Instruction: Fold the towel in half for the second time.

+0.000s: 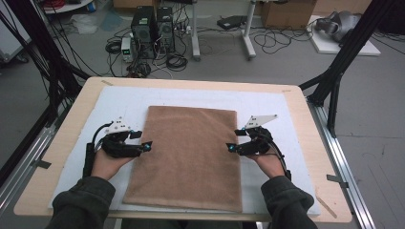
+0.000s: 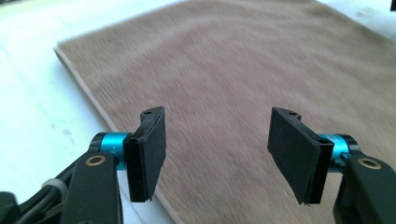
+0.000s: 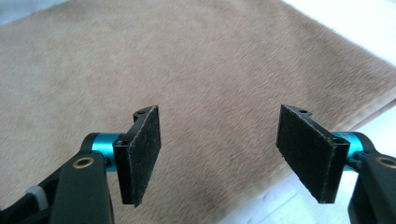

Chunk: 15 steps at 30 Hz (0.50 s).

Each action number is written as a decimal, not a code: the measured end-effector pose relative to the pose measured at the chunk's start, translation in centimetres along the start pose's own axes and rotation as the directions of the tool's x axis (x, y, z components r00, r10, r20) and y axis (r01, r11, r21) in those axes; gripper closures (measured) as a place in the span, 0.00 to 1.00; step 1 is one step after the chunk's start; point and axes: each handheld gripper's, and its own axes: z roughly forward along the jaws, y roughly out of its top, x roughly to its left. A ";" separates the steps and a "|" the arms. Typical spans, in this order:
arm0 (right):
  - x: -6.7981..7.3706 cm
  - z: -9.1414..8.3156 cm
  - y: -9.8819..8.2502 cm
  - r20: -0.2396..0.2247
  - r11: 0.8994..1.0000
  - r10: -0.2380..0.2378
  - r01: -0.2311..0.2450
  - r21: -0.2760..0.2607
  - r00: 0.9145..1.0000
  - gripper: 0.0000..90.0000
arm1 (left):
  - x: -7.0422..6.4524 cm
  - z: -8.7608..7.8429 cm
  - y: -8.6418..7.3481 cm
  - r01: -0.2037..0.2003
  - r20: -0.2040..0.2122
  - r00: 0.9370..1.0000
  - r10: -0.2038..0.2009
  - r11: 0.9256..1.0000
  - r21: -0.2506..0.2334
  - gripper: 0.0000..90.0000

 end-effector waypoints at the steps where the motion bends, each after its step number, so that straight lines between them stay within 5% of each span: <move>1: -0.3 0.0 0.3 0.003 1.000 -0.004 0.004 0.000 1.000 0.34 | 0.2 0.1 0.3 0.001 -0.002 1.000 -0.001 1.000 -0.009 0.42; 15: -4.8 0.9 3.5 0.089 1.000 0.030 -0.029 -0.006 0.996 0.35 | 5.0 3.2 2.6 0.078 -0.092 0.993 -0.076 0.997 0.015 0.47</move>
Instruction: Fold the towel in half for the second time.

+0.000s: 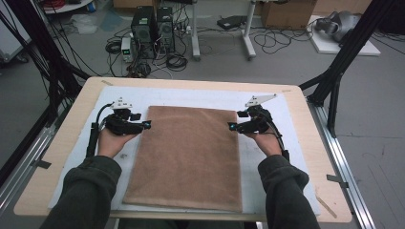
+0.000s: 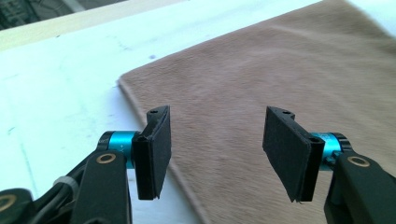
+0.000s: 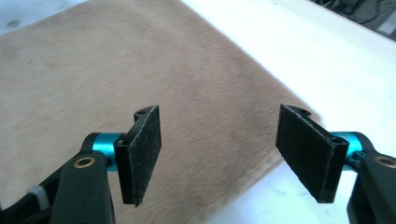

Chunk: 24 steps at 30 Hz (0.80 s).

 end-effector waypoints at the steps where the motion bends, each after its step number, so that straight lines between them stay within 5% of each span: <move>1: -0.2 0.3 -0.1 0.002 1.000 0.009 -0.009 -0.001 1.000 0.35 | 0.2 0.4 -0.2 0.003 -0.007 1.000 -0.003 1.000 0.008 0.48; 6: -1.3 2.1 -1.1 0.036 0.998 0.022 -0.024 0.064 0.999 0.35 | 0.6 2.1 -0.8 -0.003 -0.064 0.998 0.007 0.998 0.055 0.48; 11: -2.3 3.2 -2.1 0.077 0.992 0.068 -0.075 0.100 0.995 0.36 | 1.2 3.5 -1.5 0.045 -0.107 0.994 -0.034 0.994 0.100 0.52; 17: -3.0 4.3 -3.0 0.080 0.986 0.085 -0.096 0.139 0.993 0.38 | 1.4 4.4 -2.1 0.056 -0.099 0.994 -0.042 0.988 0.143 0.60; 19: -2.9 4.7 -3.4 0.060 0.983 0.095 -0.103 0.149 0.994 0.45 | 1.4 4.4 -2.1 0.060 -0.087 0.995 -0.048 0.988 0.142 0.66; 24: -2.8 4.6 -3.8 -0.043 0.987 0.120 -0.114 0.114 0.992 0.80 | 1.7 4.3 -2.3 0.097 -0.033 0.995 -0.094 0.987 0.132 0.81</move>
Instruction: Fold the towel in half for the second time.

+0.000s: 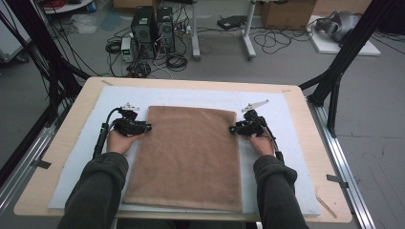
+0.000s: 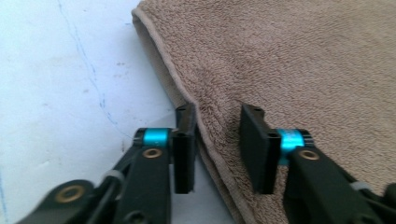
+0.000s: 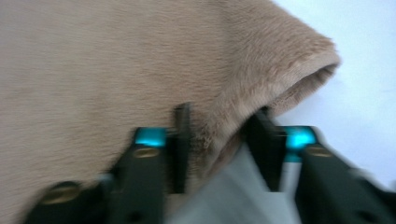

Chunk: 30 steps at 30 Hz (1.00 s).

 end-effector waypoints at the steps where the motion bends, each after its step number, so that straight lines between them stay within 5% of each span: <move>1: 0.0 0.0 0.0 -0.027 1.000 0.007 -0.007 0.000 1.000 0.87 | 0.0 0.0 0.0 0.009 0.012 1.000 -0.009 1.000 0.004 0.88; 9: -0.1 -0.1 0.2 -0.069 1.000 0.012 -0.012 -0.002 0.998 0.92 | -0.3 -0.2 0.2 0.007 -0.003 1.000 -0.007 1.000 -0.007 0.93; 17: -0.6 -2.3 2.3 -0.017 0.999 -0.005 0.004 -0.049 1.000 0.93 | -0.8 -1.6 2.2 0.054 0.014 0.999 -0.053 0.987 -0.149 0.94; 20: -0.6 -3.4 3.7 0.001 0.998 -0.023 0.023 -0.062 1.000 0.93 | -0.9 -2.3 3.4 0.029 0.006 1.000 -0.028 0.986 -0.162 0.94; 24: -0.6 -5.1 5.3 0.002 0.993 -0.042 0.042 -0.114 0.999 0.93 | -0.7 -3.8 4.3 0.029 0.010 1.000 -0.027 0.976 -0.215 0.94; 30: 1.0 -6.3 5.1 -0.065 0.994 -0.073 0.067 -0.089 0.995 0.93 | -1.2 -5.9 3.0 -0.037 0.032 0.999 0.043 0.985 -0.168 0.94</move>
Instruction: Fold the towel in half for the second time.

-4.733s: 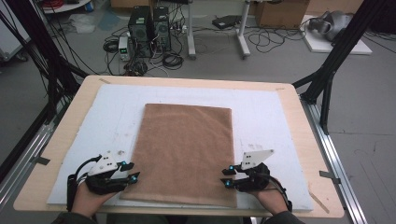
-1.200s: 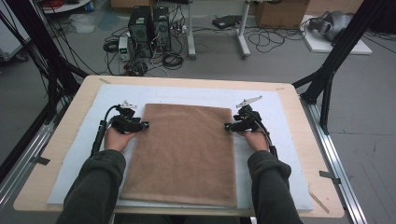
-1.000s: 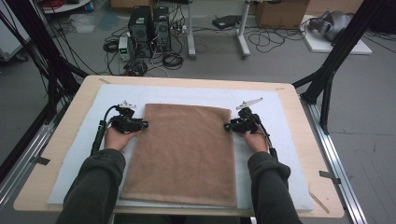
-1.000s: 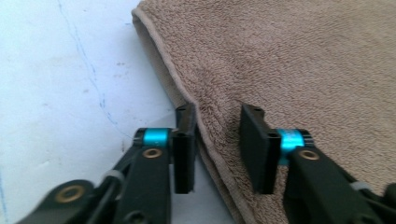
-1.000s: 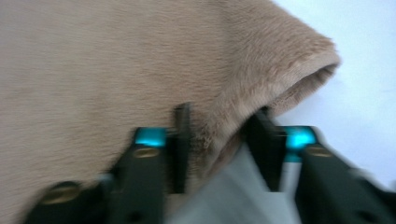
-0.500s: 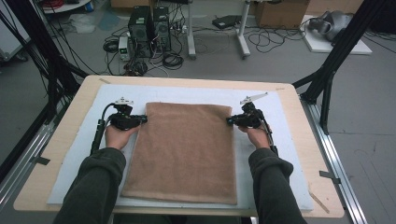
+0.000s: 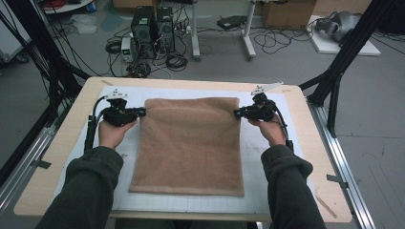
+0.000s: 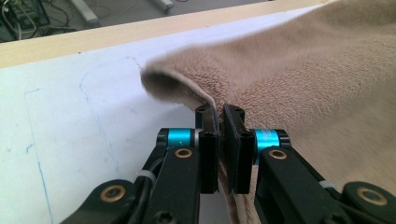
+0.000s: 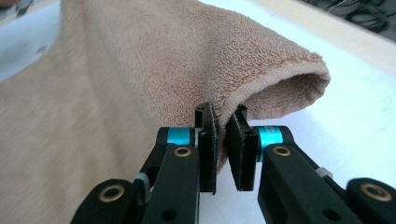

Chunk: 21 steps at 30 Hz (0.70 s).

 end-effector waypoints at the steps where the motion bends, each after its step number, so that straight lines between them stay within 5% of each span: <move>1: 0.4 -0.2 0.0 -0.014 1.000 -0.006 0.006 0.007 1.000 0.93 | -0.3 -0.5 -0.3 -0.022 0.000 1.000 0.022 1.000 0.003 0.94; 6: 2.3 -1.2 -0.7 -0.060 1.000 -0.014 0.014 -0.003 0.998 0.93 | -1.4 -2.6 -2.8 -0.034 0.038 0.999 0.034 0.999 -0.004 0.94; 12: 4.1 -1.0 -4.3 -0.101 0.999 0.012 -0.009 0.032 0.995 0.92 | -3.2 -3.7 -5.5 -0.106 0.074 0.992 0.103 0.994 0.038 0.93; 21: 5.4 -0.2 -9.3 -0.156 0.996 0.060 -0.049 0.070 0.986 0.91 | -4.6 -4.0 -9.3 -0.114 0.119 0.987 0.104 0.990 0.078 0.92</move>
